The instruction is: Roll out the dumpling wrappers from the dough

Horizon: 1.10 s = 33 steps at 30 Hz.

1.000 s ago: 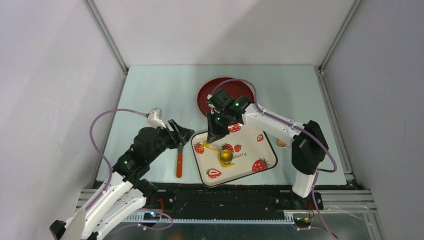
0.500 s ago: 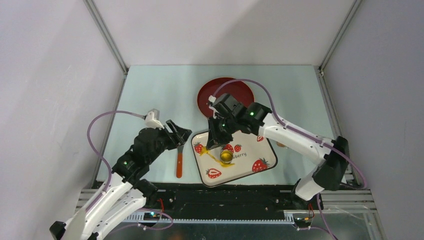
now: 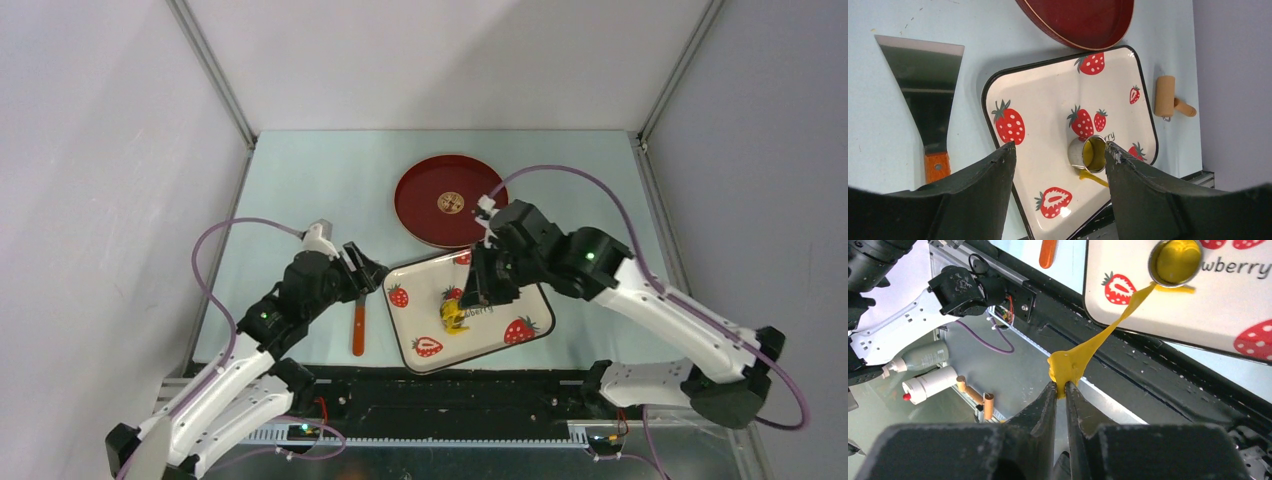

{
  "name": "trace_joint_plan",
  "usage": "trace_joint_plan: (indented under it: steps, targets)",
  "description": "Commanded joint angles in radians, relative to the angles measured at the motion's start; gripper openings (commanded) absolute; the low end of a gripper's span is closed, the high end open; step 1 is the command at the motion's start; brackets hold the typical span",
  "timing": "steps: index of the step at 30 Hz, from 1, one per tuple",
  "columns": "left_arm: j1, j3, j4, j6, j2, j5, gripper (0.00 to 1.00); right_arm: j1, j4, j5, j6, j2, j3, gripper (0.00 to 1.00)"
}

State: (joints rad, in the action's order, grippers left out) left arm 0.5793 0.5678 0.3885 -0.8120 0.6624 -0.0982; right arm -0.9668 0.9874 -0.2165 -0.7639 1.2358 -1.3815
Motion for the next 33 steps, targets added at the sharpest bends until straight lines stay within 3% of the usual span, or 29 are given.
trace_joint_plan:
  steps: [1,8,16,22,33]
  targets:
    - [-0.007,-0.005,-0.014,0.008,0.023,0.019,0.7,0.037,0.098,0.061,-0.012,-0.094,0.027,0.17]
    - [-0.008,0.005,-0.014,0.025,0.062,0.031,0.7,0.189,0.2,0.054,0.044,-0.238,0.056,0.17]
    - [-0.008,0.03,-0.015,0.05,0.126,0.06,0.7,0.438,0.218,-0.064,0.177,-0.271,0.062,0.18]
    - [-0.008,0.031,-0.014,0.062,0.138,0.075,0.7,0.6,0.136,-0.184,0.253,-0.196,0.02,0.18]
    - [-0.007,0.02,-0.017,0.066,0.152,0.081,0.7,0.668,0.047,-0.181,0.337,0.041,-0.127,0.2]
